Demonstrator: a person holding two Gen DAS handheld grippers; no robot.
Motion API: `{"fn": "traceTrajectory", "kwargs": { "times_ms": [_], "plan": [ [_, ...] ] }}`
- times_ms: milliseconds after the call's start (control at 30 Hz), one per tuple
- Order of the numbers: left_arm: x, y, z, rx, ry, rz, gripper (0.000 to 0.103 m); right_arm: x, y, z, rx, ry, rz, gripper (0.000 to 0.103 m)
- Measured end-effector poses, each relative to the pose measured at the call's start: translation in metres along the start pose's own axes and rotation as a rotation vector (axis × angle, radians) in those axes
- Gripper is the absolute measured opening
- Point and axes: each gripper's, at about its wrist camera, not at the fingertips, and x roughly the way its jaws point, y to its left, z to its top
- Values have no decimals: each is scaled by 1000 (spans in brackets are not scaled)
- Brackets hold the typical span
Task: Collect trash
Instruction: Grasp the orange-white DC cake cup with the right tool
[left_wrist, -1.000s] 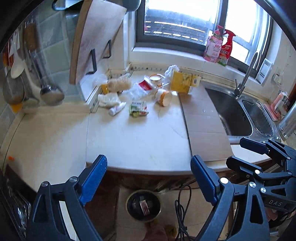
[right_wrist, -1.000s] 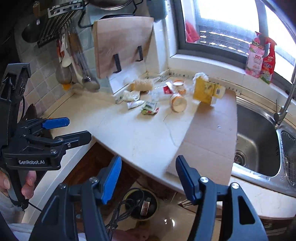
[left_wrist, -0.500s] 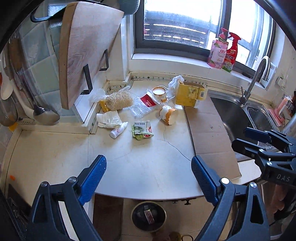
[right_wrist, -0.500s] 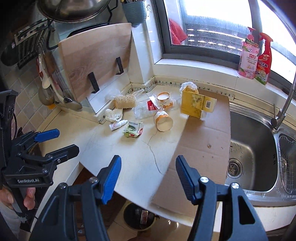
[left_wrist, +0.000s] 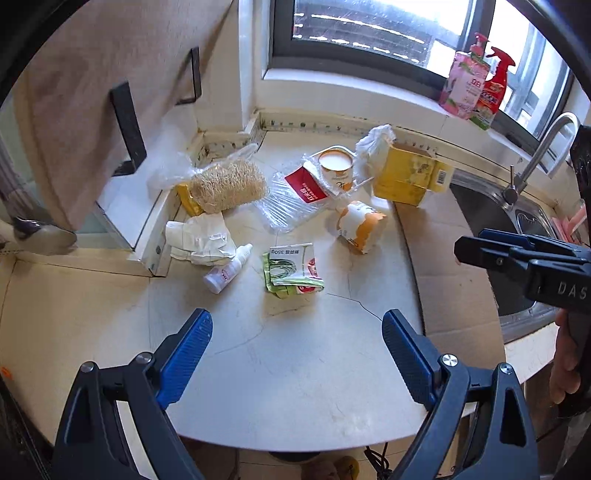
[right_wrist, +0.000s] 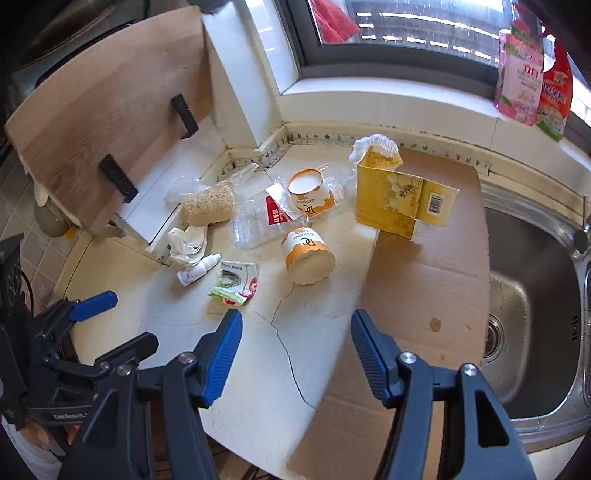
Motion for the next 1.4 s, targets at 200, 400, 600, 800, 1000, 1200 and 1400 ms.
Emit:
{"fn": "traceTrajectory", "kwargs": {
  "times_ms": [200, 400, 600, 800, 1000, 1200, 1400],
  "plan": [
    [37, 27, 6, -65, 42, -48, 92, 37, -7, 27, 50, 40, 21, 61],
    [69, 48, 9, -141, 72, -119, 89, 83, -5, 51, 46, 77, -4, 61],
    [93, 62, 14, -201, 102, -156, 86, 131, -5, 61, 40, 144, -35, 61],
    [109, 68, 23, -240, 131, -183, 80, 148, 5, 51, -16, 169, -30, 55],
    [131, 64, 25, -274, 200, -196, 72, 130, 4, 36, -1, 140, 0, 46],
    [142, 55, 23, -311, 229, -196, 72, 107, -8, 12, 36, 128, 36, 45],
    [145, 50, 19, -437, 242, -234, 61, 85, -14, 3, 56, 90, 62, 45]
  ]
}}
